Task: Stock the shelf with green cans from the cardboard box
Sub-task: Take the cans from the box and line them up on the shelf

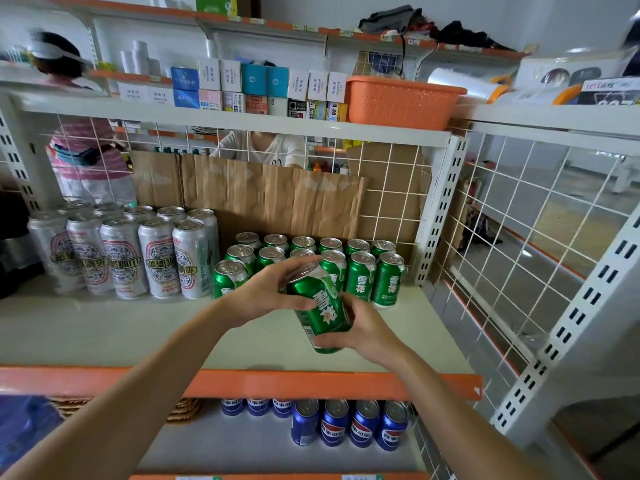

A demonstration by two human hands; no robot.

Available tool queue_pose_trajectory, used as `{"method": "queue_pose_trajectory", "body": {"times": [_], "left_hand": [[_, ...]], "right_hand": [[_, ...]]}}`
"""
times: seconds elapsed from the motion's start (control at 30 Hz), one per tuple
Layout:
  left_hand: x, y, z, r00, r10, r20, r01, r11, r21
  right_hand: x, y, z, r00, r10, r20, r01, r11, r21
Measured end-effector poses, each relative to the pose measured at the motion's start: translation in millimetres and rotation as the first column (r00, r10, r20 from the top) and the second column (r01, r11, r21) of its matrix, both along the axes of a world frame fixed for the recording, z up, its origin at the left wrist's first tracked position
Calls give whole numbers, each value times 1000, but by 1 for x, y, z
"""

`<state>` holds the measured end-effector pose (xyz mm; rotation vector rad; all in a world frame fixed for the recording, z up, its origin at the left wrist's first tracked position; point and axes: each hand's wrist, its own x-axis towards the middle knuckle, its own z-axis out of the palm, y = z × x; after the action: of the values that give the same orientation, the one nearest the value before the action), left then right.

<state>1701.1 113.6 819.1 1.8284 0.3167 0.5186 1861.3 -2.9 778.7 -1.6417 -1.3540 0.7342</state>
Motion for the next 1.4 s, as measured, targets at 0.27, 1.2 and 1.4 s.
{"method": "queue_pose_trajectory", "body": {"times": [0.27,1.2,1.4], "left_hand": [[5,-8,-7,970,229,79,-225,973,-53],[6,33,-19,899,404,-171,-338,886,317],[11,48,-21,864,447,-233,-370,876,309]], "right_hand": [[-26,-5,-13,965,-260,-22,260,952,162],[12,-8,-54,725,36,688,88,986,-145],[26,-2,-73,691,90,718,140,957,-255]]}}
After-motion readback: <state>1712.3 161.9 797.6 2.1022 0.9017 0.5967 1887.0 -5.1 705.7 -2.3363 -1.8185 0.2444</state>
